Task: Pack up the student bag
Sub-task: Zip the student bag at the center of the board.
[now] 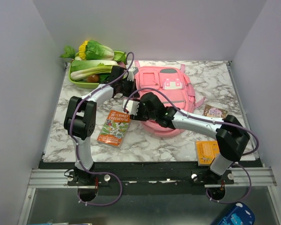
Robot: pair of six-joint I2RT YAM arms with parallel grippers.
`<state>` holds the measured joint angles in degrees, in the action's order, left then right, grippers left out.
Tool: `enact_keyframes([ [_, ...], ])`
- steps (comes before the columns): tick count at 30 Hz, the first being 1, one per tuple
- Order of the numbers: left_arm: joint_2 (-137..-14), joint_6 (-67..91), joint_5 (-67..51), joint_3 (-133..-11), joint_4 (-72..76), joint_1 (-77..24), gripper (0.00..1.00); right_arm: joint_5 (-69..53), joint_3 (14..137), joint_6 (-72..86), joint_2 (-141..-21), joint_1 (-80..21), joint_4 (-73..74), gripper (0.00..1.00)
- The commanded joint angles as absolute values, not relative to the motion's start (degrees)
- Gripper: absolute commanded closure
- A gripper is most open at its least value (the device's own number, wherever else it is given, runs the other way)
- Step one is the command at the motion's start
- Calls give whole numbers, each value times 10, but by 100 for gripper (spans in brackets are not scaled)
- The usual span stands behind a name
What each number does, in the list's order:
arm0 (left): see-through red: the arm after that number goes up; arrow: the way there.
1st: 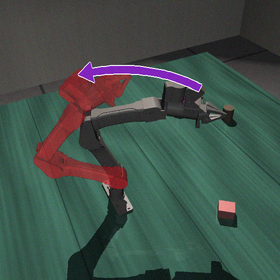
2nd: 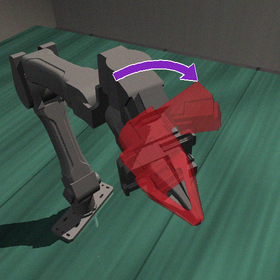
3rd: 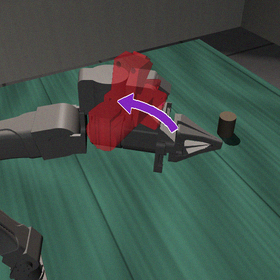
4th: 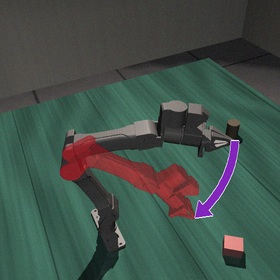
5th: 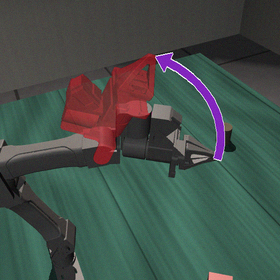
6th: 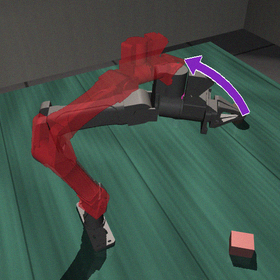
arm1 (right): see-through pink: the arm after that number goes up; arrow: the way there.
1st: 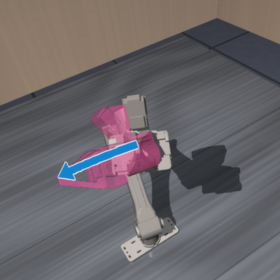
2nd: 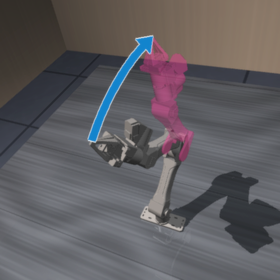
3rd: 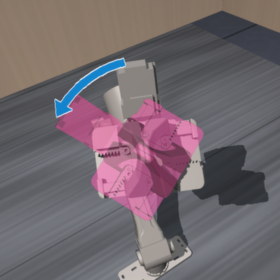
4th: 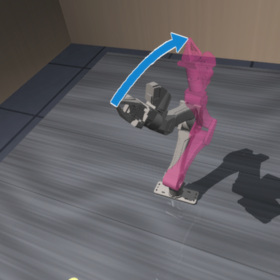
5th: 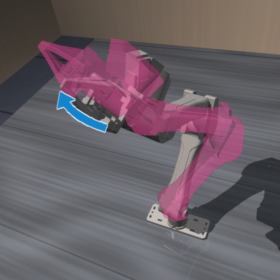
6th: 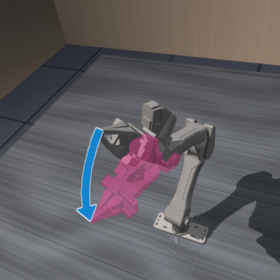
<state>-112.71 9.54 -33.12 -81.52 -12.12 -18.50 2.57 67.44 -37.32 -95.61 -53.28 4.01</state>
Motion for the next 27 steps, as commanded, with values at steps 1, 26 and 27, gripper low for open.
enact_keyframes([
  [1,-1100,100,-350,-836,-127,-193,100,-39,654,-458,-989,-537,-10,40],
  [26,-1099,102,-352,-824,-123,-193,100,43,691,-507,-1117,-536,-113,73],
  [27,-1100,102,-352,-823,-124,-193,100,52,689,-510,-1117,-536,-120,74],
])
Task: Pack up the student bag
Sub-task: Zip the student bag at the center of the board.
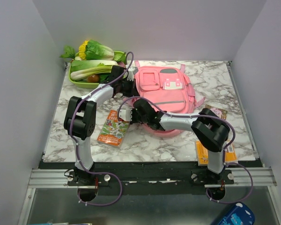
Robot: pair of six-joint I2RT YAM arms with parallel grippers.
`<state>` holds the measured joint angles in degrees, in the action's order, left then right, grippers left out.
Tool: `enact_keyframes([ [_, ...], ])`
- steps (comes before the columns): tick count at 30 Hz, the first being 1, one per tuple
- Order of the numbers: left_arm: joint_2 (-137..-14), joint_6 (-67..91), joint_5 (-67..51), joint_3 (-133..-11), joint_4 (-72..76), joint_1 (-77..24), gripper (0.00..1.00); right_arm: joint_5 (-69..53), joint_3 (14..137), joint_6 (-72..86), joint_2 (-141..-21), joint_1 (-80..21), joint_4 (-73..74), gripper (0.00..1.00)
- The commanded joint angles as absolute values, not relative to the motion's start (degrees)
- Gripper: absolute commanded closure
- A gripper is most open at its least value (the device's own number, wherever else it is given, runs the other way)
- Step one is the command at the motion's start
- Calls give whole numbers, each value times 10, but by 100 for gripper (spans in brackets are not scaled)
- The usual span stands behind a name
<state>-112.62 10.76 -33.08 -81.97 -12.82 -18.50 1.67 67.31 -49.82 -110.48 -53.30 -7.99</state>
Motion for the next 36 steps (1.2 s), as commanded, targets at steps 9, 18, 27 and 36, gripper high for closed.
enact_keyframes([
  [9,-1107,102,-354,-829,-126,-193,100,3,635,-463,-1016,-534,-130,68],
  [18,-1106,107,-358,-826,-123,-193,100,-21,616,-410,-983,-511,-118,18],
  [27,-1100,117,-368,-833,-127,-193,100,-6,676,-428,-1044,-503,-76,25],
  [36,-1094,120,-370,-836,-130,-193,100,20,726,-417,-1098,-501,-61,35],
])
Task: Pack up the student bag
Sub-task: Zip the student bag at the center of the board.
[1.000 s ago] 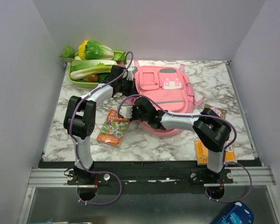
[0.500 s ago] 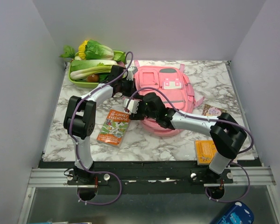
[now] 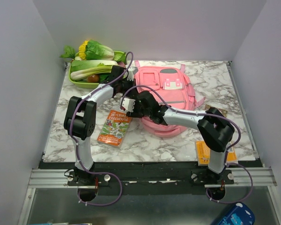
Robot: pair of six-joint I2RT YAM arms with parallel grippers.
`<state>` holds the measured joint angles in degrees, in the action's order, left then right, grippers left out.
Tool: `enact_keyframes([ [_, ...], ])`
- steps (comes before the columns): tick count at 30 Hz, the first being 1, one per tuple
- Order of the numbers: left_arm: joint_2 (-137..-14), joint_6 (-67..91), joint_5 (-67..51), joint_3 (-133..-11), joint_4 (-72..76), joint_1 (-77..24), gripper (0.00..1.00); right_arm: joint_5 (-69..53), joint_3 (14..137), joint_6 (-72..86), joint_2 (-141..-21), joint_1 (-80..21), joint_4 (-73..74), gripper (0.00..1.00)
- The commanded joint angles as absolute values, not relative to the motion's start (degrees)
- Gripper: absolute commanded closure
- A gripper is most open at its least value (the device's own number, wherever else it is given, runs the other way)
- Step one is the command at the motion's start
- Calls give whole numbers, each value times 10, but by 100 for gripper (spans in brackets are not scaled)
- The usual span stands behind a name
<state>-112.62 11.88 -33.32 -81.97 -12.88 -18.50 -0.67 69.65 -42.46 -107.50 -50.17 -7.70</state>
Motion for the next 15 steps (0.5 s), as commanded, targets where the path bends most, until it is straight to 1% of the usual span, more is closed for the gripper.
enact_keyframes([
  [1,-1095,120,-370,-835,-130,-193,100,25,736,-417,-1107,-500,-56,36],
  [2,-1094,120,-371,-834,-130,-193,100,35,743,-417,-1114,-499,-51,41],
  [4,-1094,120,-372,-835,-129,-193,100,77,786,-417,-1131,-499,-14,49],
  [5,-1093,121,-373,-834,-129,-193,100,83,801,-415,-1145,-498,-2,55],
  [7,-1096,123,-374,-838,-128,-193,100,92,811,-411,-1153,-498,32,56],
  [15,-1095,117,-369,-842,-132,-193,100,75,794,-379,-1137,-498,54,53],
])
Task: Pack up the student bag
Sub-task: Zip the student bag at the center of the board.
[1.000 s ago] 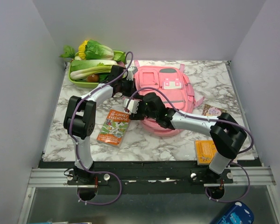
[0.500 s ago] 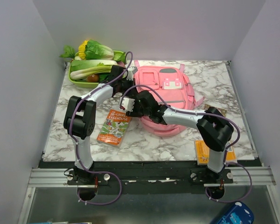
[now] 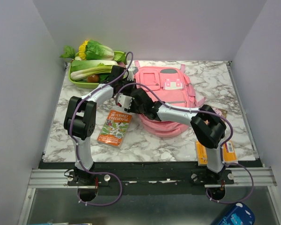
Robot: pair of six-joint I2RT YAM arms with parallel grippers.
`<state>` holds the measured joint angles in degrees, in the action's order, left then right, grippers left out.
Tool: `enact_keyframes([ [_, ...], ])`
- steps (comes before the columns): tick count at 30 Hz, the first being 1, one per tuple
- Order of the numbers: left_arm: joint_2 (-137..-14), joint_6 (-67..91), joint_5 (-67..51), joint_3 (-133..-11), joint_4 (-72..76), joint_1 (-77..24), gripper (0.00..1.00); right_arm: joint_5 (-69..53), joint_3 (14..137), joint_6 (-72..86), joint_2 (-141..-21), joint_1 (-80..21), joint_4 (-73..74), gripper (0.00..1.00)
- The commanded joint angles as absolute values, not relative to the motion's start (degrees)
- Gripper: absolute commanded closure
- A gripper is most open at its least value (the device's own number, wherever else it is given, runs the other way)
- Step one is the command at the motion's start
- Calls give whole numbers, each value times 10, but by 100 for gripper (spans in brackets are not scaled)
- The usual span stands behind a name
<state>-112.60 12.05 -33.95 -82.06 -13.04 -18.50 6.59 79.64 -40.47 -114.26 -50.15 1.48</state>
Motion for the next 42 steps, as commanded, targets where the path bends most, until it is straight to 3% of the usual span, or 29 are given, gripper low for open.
enact_keyframes([
  [1,-1096,116,-369,-842,-133,-193,100,74,795,-374,-1136,-498,59,52],
  [7,-1100,118,-367,-839,-129,-193,100,51,808,-326,-1123,-498,80,41],
  [11,-1097,118,-367,-834,-124,-193,100,46,820,-309,-1130,-497,91,38],
  [18,-1093,120,-367,-826,-118,-193,100,119,862,-319,-1166,-497,140,50],
  [25,-1098,128,-367,-824,-112,-193,100,105,919,-305,-1182,-498,189,61],
  [26,-1097,125,-367,-822,-112,-193,100,102,919,-306,-1181,-497,192,65],
  [28,-1093,122,-364,-822,-113,-193,100,96,913,-302,-1179,-498,192,83],
  [30,-1093,120,-363,-823,-115,-193,100,92,909,-297,-1173,-497,192,91],
  [42,-1107,121,-356,-834,-120,-193,100,9,820,-292,-1090,-501,146,99],
])
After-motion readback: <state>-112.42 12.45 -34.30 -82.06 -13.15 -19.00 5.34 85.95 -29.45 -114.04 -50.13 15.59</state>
